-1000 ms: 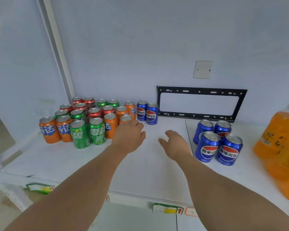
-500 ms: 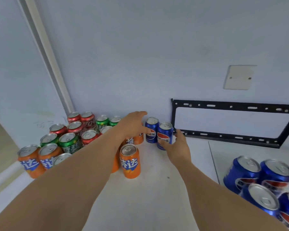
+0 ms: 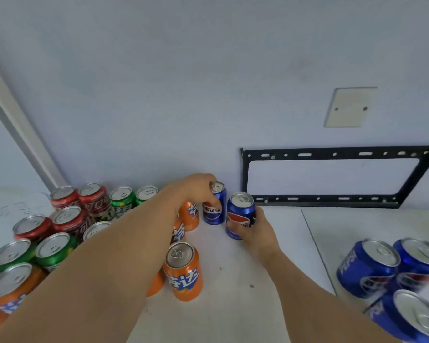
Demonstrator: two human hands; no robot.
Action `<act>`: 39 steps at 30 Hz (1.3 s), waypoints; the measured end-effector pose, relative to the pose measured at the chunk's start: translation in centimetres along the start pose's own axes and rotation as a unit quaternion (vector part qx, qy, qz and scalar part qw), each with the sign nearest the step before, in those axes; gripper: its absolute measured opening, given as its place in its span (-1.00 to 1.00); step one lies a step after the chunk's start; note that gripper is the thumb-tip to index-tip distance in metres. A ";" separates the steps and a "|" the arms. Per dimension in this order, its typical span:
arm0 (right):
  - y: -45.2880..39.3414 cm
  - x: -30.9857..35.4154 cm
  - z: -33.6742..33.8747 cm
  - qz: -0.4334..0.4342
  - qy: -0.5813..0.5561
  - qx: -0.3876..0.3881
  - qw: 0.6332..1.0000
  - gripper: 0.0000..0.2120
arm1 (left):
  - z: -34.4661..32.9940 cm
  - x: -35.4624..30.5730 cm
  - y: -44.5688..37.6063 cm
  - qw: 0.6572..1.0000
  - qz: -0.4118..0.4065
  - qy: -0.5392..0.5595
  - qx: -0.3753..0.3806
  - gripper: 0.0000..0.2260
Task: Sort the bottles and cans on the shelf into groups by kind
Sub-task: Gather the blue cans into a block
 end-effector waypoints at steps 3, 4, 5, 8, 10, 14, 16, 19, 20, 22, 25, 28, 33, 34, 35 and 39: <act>2.1 -0.7 1.5 -0.007 -0.043 -0.024 0.999 -0.42 | 0.3 -0.2 0.7 0.999 -0.003 0.032 0.017 -0.55; 3.0 -0.9 2.0 -0.011 -0.057 -0.034 0.998 -0.41 | 0.4 -0.4 1.0 0.999 0.000 0.047 0.018 -0.55; 3.8 -1.2 2.6 -0.016 -0.073 -0.043 0.996 -0.40 | 0.6 -0.5 1.3 0.998 0.003 0.063 0.017 -0.55; 6.3 -1.4 3.9 -0.020 -0.117 -0.056 0.991 -0.43 | 1.2 -1.4 2.7 0.994 0.007 0.111 0.011 -0.58; 8.1 -1.4 4.7 -0.018 -0.133 -0.059 0.989 -0.45 | 1.5 -2.3 3.9 0.988 0.014 0.153 0.004 -0.61; 11.8 -1.2 6.3 -0.004 -0.153 -0.049 0.987 -0.49 | 0.9 -4.8 7.3 0.963 0.035 0.266 -0.006 -0.64; 13.9 -1.2 7.1 -0.002 -0.167 -0.035 0.985 -0.52 | 0.0 -6.0 9.2 0.938 0.051 0.343 -0.011 -0.68; 17.4 -1.5 8.6 -0.006 -0.179 -0.006 0.984 -0.52 | -1.9 -7.6 12.4 0.902 0.077 0.425 -0.025 -0.66; 18.6 -1.6 9.1 -0.008 -0.178 0.002 0.984 -0.52 | -2.6 -8.0 13.4 0.890 0.086 0.447 -0.033 -0.59; 20.8 -2.2 10.2 -0.015 -0.176 0.013 0.984 -0.53 | -3.7 -9.1 15.7 0.870 0.102 0.478 -0.055 -0.48; 24.0 -3.4 11.7 -0.023 -0.177 0.015 0.984 -0.53 | -5.4 -11.1 19.0 0.853 0.120 0.499 -0.090 -0.57; 27.0 -3.9 13.2 -0.028 -0.183 0.014 0.983 -0.52 | -7.0 -13.2 21.7 0.835 0.121 0.524 -0.115 -0.70; 31.2 -4.7 16.2 -0.024 -0.158 -0.015 0.987 -0.49 | -10.2 -16.6 24.3 0.826 0.109 0.543 -0.108 -0.68; 31.9 -4.8 16.9 -0.028 -0.151 -0.024 0.988 -0.48 | -10.8 -17.5 24.7 0.825 0.102 0.547 -0.099 -0.58; 32.7 -4.8 17.8 -0.033 -0.142 -0.033 0.989 -0.47 | -11.4 -18.5 25.1 0.827 0.095 0.548 -0.088 -0.49; 35.4 -5.1 21.9 -0.040 -0.106 -0.060 0.992 -0.43 | -13.3 -22.8 27.2 0.844 0.069 0.526 -0.078 -0.38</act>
Point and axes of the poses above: each hand's wrist, its own y-axis away from the middle knuckle, its own z-axis out of the back of the hand, x = y × z, the point moved 6 cm from there along -y, towards the middle knuckle, and after that the axes turned 9 degrees about -y, right-handed, at the moved point
